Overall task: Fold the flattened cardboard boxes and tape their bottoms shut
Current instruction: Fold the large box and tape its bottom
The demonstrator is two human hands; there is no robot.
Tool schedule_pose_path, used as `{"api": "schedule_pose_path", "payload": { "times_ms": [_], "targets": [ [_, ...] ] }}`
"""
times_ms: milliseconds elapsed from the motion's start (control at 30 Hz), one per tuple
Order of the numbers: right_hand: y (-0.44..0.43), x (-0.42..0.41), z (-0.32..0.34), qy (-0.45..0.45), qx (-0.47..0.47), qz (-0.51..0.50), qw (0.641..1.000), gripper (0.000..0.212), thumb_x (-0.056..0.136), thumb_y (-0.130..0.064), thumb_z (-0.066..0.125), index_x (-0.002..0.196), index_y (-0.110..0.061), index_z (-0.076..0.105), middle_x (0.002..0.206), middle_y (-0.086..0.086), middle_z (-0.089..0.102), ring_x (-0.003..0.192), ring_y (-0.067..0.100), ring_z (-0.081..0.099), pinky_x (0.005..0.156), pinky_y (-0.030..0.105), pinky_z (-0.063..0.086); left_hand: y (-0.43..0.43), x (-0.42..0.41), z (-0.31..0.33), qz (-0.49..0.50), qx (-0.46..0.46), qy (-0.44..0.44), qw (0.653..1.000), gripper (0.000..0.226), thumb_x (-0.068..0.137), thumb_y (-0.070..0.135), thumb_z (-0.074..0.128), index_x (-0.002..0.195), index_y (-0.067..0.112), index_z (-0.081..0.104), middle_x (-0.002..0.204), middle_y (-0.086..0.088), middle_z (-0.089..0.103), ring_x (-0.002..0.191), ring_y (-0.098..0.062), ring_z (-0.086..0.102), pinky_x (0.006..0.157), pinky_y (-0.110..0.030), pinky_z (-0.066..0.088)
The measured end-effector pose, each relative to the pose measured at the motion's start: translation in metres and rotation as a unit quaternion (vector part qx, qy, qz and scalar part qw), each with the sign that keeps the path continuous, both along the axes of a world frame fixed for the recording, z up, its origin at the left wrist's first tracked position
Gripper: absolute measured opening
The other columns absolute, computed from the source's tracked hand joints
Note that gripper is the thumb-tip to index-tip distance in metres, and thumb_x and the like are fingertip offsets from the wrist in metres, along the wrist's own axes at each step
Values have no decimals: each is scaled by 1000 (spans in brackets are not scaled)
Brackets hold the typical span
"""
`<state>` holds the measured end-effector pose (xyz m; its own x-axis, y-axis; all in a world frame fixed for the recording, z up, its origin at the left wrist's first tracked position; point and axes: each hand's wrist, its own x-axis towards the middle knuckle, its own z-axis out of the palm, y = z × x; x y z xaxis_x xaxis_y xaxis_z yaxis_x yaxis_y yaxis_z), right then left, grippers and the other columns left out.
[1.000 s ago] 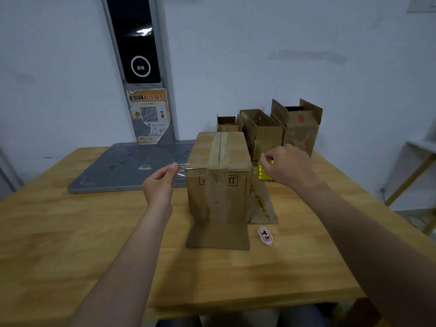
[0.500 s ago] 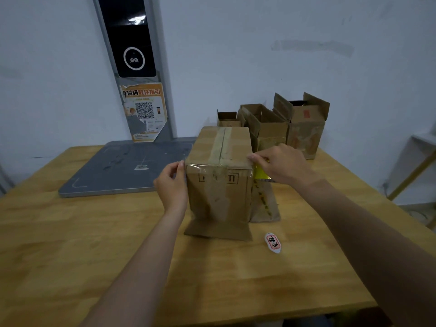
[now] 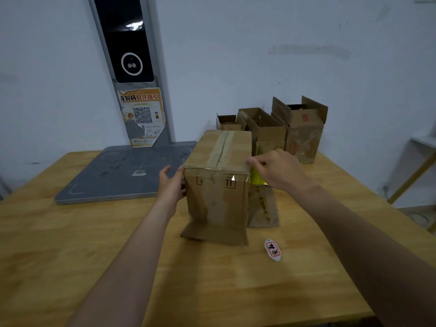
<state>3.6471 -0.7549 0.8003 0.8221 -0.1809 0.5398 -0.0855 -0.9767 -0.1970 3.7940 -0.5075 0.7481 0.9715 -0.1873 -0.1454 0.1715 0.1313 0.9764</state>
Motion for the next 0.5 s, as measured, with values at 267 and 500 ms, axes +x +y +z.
{"api": "schedule_pose_path", "payload": {
  "times_ms": [267,500],
  "targets": [
    [18,-19,-2,-19,-41,-20,999,84,96,-71,14,86,-19,79,47,-6,53,43,8,47,43,24,24,20,-27,0,13,23,-30,999,41,104,36,60,138,24,41,116,-5,63,105,-21,65,83,-39,57],
    [25,-39,-1,-15,-23,13,1000,79,97,-71,19,89,-24,81,50,-1,56,47,12,49,45,26,22,45,-56,7,39,83,-86,992,33,103,47,58,129,31,45,113,0,65,100,-19,67,77,-36,56]
  ]
}}
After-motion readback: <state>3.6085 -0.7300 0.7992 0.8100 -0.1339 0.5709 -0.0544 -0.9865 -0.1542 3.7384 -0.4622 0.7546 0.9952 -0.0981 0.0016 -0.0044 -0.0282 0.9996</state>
